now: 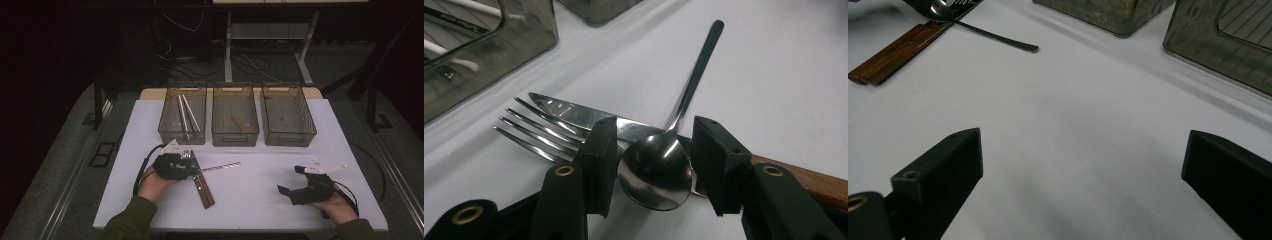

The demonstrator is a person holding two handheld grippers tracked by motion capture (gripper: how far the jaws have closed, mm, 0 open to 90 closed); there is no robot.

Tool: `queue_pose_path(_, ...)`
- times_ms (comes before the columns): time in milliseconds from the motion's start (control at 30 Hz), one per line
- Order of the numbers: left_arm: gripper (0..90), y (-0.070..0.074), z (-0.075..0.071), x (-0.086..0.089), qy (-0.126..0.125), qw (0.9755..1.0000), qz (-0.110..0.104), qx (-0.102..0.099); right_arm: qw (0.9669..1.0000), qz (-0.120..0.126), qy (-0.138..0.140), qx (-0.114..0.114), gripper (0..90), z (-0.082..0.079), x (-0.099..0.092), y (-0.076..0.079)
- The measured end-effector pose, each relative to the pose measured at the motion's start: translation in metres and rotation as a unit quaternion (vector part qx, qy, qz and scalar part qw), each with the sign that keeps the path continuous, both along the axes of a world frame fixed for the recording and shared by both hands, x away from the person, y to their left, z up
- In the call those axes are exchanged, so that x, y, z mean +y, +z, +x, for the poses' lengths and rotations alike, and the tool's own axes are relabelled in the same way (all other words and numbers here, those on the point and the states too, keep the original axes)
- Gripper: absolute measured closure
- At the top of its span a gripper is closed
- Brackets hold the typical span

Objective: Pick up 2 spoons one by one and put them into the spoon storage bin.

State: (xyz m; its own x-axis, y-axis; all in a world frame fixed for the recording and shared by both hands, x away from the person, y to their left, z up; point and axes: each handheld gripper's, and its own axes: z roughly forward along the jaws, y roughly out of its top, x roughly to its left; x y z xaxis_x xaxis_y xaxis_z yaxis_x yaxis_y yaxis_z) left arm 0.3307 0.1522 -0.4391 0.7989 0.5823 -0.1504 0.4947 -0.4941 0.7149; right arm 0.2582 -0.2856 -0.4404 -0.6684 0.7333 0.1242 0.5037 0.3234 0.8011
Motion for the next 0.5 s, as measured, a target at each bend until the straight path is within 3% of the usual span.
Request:
queue_pose_path(133,52.5,-0.0013,-0.0011,-0.0016,-0.008,0.9999,0.012,0.005,1.0000,-0.003,0.000,0.000,3.2,0.0000,-0.0001,-0.0001)
queue_pose_path(233,51.8,-0.0026,-0.0025,-0.0024,-0.005,0.9999,0.005,0.009,1.0000,-0.005,0.000,0.000,3.2,-0.0001,0.0000,-0.0002)
queue_pose_path(500,51.8,-0.0029,-0.0038,-0.0014,-0.009,0.9998,0.013,0.007,1.0000,-0.008,0.001,0.001,3.2,-0.0002,0.0003,-0.0006)
